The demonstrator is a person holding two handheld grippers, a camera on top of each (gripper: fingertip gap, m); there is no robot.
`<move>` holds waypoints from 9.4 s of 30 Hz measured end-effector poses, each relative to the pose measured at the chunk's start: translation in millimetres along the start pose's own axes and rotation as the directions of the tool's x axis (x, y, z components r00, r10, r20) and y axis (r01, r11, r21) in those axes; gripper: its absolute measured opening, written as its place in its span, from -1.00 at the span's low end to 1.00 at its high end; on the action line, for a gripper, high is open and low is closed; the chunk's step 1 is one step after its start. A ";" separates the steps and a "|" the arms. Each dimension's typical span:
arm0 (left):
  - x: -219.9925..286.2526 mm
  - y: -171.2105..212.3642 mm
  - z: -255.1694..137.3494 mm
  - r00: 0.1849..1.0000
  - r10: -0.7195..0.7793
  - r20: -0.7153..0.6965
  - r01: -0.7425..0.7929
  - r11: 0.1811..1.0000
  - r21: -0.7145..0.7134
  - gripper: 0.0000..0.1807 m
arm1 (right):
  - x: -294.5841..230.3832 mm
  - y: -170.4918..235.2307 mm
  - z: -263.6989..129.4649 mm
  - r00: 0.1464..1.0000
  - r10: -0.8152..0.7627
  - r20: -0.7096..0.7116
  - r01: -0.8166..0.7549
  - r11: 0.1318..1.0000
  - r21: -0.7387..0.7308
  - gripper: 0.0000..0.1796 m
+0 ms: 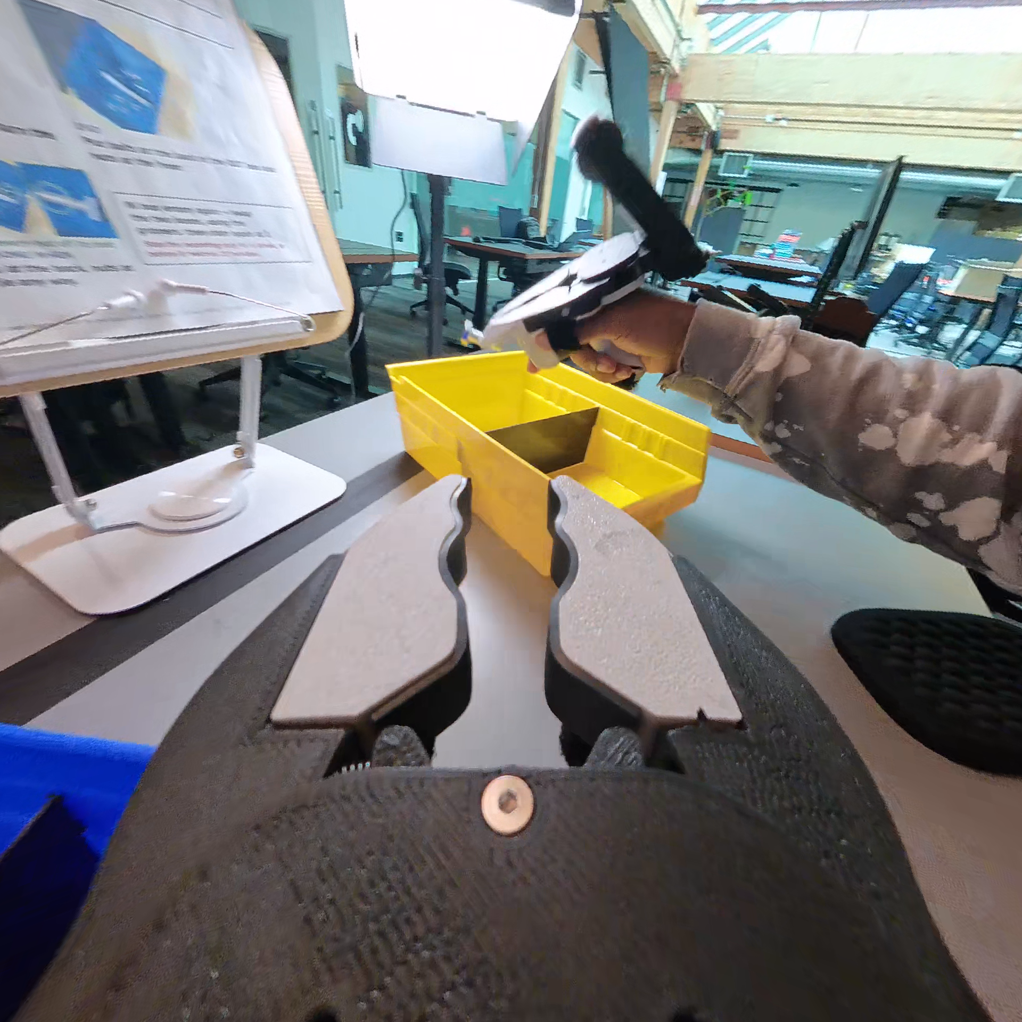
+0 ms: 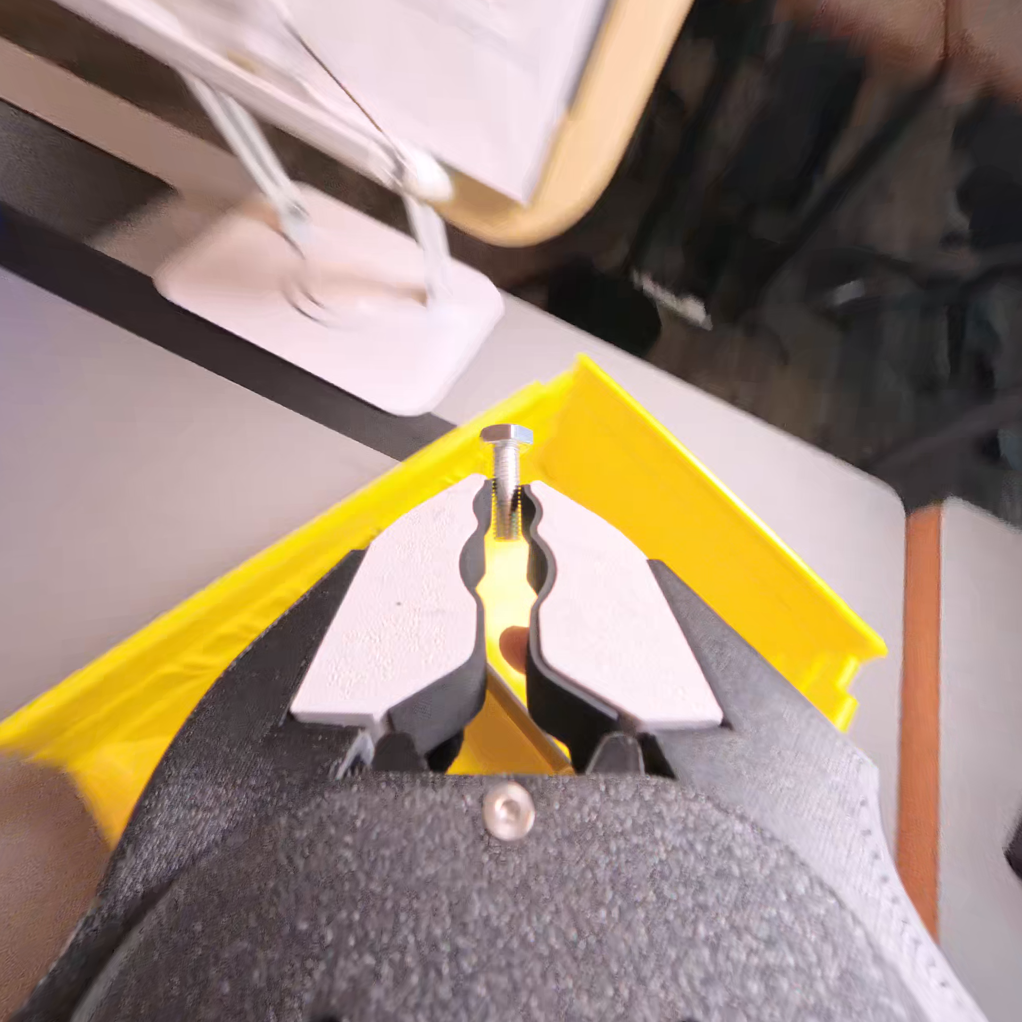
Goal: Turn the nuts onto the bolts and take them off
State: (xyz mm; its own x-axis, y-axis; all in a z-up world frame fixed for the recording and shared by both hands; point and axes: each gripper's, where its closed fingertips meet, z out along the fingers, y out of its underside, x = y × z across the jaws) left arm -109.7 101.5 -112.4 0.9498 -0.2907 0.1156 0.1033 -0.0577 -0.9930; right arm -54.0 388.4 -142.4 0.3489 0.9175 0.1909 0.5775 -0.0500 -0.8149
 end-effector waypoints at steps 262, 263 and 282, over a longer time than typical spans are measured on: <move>72.1 -72.0 -23.9 0.964 0.001 -0.266 0.106 0.915 0.389 -0.80 | -285.0 -95.0 -191.6 0.642 -0.221 0.734 -0.367 0.753 0.547 -0.56; 73.7 -71.7 -23.6 0.964 0.006 -0.267 0.102 0.916 0.388 -0.80 | -286.0 -94.7 -190.0 0.647 -0.217 0.731 -0.365 0.754 0.546 -0.57; 72.3 -78.1 -29.8 0.963 0.015 -0.268 0.099 0.907 0.408 -0.80 | -253.5 -100.4 -184.1 0.693 -0.124 0.710 -0.427 0.723 0.543 -0.77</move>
State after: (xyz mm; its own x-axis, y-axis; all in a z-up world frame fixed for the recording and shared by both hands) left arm -57.9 56.5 -25.8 0.8375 -0.5367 0.1029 0.3085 0.3088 -0.8997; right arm -64.6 88.2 -8.2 -0.3537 0.9225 -0.1548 -0.1326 -0.2133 -0.9679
